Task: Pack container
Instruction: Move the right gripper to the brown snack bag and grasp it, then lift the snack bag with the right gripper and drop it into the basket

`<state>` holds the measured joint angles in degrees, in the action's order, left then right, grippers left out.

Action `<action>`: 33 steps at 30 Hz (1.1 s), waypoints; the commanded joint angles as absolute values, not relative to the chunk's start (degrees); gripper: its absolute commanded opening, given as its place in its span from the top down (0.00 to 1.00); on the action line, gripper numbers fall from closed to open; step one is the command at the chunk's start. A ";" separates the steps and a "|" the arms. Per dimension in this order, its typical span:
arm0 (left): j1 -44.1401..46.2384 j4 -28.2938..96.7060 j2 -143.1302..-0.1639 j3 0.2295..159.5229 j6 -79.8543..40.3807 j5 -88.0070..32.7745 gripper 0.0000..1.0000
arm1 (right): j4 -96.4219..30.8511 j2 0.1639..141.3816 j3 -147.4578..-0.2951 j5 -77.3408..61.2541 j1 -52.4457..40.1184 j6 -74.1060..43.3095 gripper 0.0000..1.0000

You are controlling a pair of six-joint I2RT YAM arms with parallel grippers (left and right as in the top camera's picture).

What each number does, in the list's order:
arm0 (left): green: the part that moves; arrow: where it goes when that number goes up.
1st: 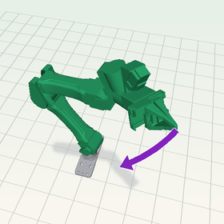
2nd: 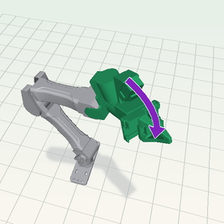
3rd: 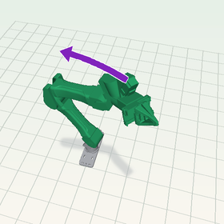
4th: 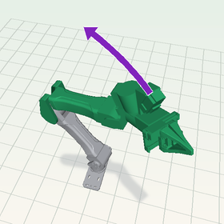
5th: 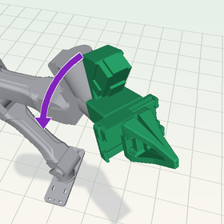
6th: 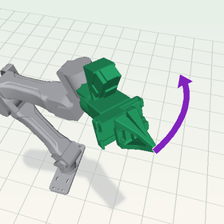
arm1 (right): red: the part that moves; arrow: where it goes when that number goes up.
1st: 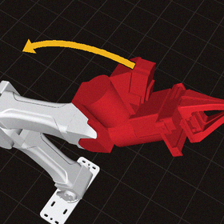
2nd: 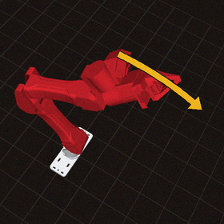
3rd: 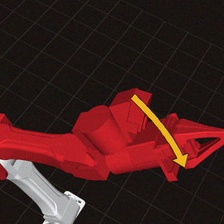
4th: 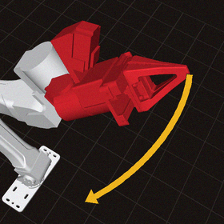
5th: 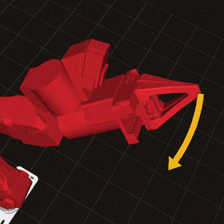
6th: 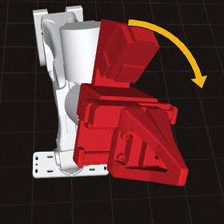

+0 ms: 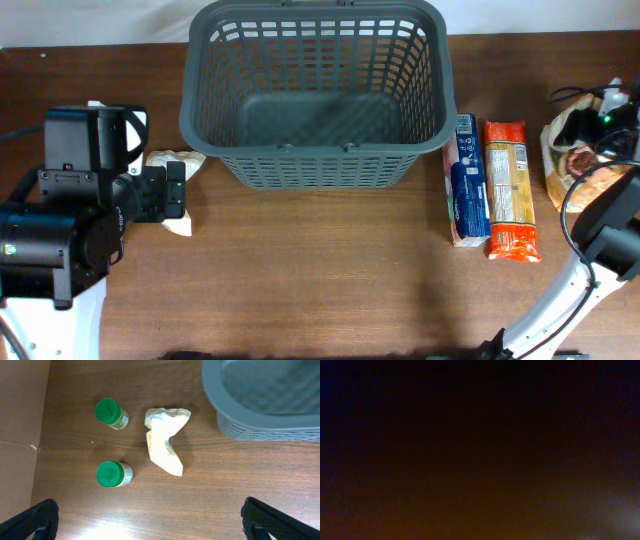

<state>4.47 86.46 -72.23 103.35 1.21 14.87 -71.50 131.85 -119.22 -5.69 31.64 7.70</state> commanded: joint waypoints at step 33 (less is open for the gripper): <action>4.19 86.65 -72.31 103.00 0.84 15.27 0.01 | -73.78 102.37 -158.06 -7.09 -7.60 6.79 0.96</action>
